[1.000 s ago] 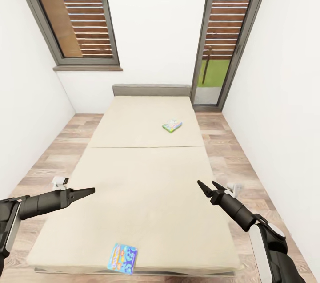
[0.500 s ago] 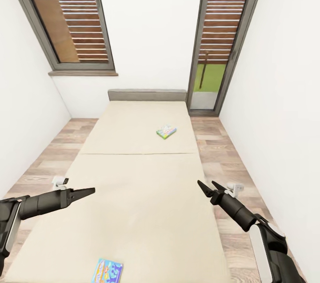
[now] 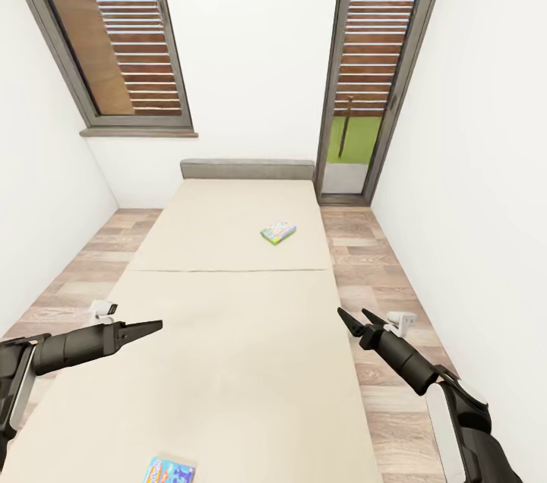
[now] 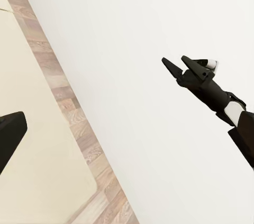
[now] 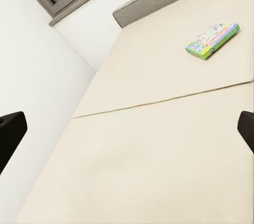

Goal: Put all the toys in the child's room - the three board games (two on the bed and one on the table), the two jigsaw puzzles on the table, and the tennis ball on the table - inside the toy box on the table in the child's room.

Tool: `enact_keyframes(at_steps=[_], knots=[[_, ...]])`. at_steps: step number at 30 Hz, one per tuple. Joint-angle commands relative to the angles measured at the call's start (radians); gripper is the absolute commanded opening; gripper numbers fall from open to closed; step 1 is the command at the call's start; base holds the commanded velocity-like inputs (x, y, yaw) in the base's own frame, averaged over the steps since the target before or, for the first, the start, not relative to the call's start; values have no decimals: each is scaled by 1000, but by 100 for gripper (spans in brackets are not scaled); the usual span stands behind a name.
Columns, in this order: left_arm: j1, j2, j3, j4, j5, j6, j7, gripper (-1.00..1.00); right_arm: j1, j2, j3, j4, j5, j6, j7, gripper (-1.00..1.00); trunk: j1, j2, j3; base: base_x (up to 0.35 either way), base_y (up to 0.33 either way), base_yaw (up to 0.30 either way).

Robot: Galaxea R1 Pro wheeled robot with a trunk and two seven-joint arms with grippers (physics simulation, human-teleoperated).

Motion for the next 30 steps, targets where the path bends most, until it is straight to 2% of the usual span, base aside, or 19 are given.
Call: enact_keyframes(at_steps=[1, 13, 30], knots=[[-1, 0, 0, 0, -1, 11, -4, 100, -1, 1, -2, 0, -8, 9, 3, 100, 1, -2, 0, 6, -201, 0], [-1, 0, 0, 0, -2, 11, -4, 100, -1, -4, 30, 0, -6, 3, 0, 100, 1, -2, 20, 1, -74, 0], [-1, 0, 0, 0, -1, 11, -4, 100, -1, -7, 33, 0, -6, 2, 0, 100, 1, -2, 48, -28, -1, 1]])
